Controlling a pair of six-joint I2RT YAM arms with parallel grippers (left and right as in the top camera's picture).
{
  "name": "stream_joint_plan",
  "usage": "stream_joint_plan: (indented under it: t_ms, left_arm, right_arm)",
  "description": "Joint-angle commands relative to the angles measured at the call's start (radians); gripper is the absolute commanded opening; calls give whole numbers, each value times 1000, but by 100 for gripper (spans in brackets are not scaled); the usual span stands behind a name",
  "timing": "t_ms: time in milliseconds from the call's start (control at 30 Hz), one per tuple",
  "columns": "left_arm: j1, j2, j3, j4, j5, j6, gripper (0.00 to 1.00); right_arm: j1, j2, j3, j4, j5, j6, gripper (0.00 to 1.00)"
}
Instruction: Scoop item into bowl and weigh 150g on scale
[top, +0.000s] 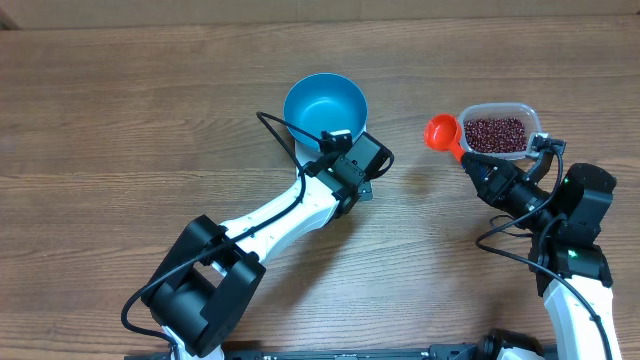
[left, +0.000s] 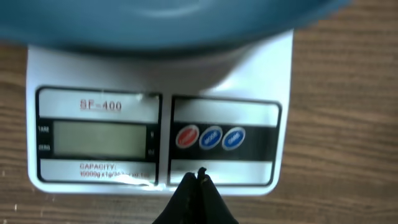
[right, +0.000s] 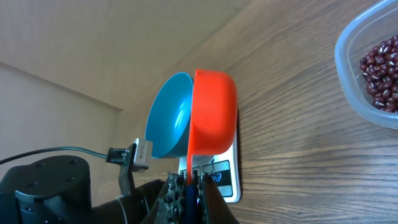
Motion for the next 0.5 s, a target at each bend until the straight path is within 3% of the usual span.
stream_joint_plan:
  t_ms: [0, 467]
  left_arm:
    - [4, 23, 2, 31, -58, -10, 4]
    - [11, 67, 2, 64, -91, -11, 4]
  right_arm:
    - [-3, -13, 29, 5, 16, -12, 4]
    - [-3, -13, 29, 5, 18, -12, 4]
